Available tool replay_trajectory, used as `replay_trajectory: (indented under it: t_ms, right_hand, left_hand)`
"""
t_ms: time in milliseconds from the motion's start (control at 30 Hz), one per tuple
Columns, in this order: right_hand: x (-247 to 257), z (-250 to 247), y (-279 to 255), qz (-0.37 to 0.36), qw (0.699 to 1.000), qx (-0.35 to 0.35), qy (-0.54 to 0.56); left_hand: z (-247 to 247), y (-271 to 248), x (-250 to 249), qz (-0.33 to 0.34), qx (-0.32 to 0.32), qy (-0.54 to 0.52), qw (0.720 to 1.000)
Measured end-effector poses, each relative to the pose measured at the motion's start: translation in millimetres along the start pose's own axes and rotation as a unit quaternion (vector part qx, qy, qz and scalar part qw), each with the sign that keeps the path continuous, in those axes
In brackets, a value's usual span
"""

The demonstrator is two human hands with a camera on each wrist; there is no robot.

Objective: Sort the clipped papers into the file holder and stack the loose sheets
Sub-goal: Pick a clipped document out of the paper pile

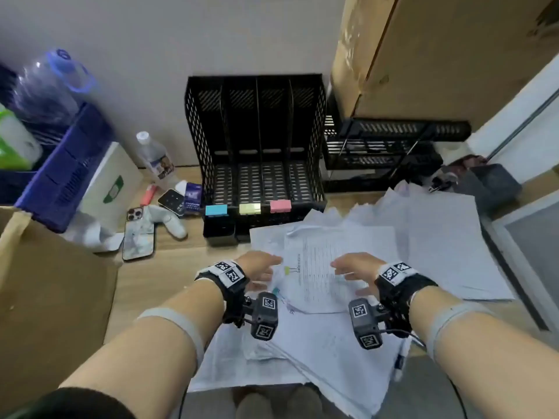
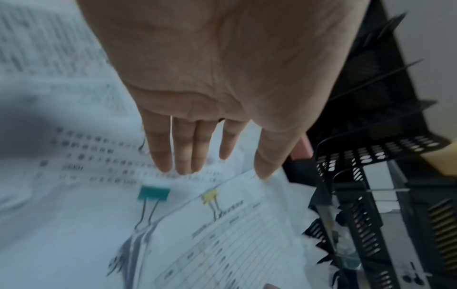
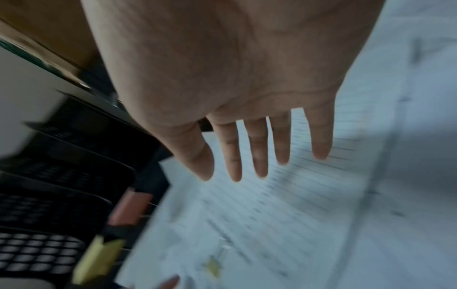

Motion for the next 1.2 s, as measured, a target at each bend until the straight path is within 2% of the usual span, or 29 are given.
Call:
replay_trajectory:
  t_ms: [100,233,367,467,600,700,800,867,967,1067,1200]
  right_hand:
    - [-18,4,14,-0.016,0.995,-0.025,-0.100]
    - [-31,8,30,-0.061,0.991,-0.020,-0.115]
    - [-30,0,33,-0.100,0.983,-0.021,-0.151]
    - [-26,-13,30,-0.106,0.989,-0.027,-0.098]
    - [-3,-34,20,-0.157,0.980,-0.107,-0.057]
    - [27,-47,3,-0.217,0.956,-0.164,-0.109]
    - [60,-52,-22,-0.287,0.905,-0.226,-0.219]
    - [77,-50,-33,-0.301,0.879,-0.226,-0.291]
    - [90,-42,-37,-0.299,0.896,-0.162,-0.285]
    - [86,-36,-31,-0.289,0.917,-0.152,-0.227]
    - [72,-26,-29,-0.242,0.948,-0.151,-0.141]
  left_hand:
    - [17,22,4,0.047,-0.031,0.020,0.998]
    - [26,39,8,0.105,-0.095,0.130,0.981]
    - [38,36,-4,0.164,-0.118,0.186,0.962]
    - [41,28,-16,0.197,-0.141,0.218,0.945]
    - [35,13,-33,0.233,-0.178,0.230,0.928]
    - [29,-1,-51,0.255,-0.179,0.219,0.925]
    - [27,-18,-63,0.266,-0.121,0.187,0.938]
    - [22,-28,-68,0.272,-0.097,0.188,0.939]
    - [5,-42,-71,0.277,-0.112,0.156,0.941]
    - [-19,-51,-61,0.242,-0.165,0.103,0.950]
    - [-35,-58,-36,0.178,-0.137,0.012,0.974]
Point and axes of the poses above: each hand's wrist, its own y-axis towards the middle knuckle, its own z-axis out of the palm, x = y × z, the point moved 6 cm from there along y, towards the middle knuckle, and after that the axes turned 8 degrees about z, right-handed, at the moved point
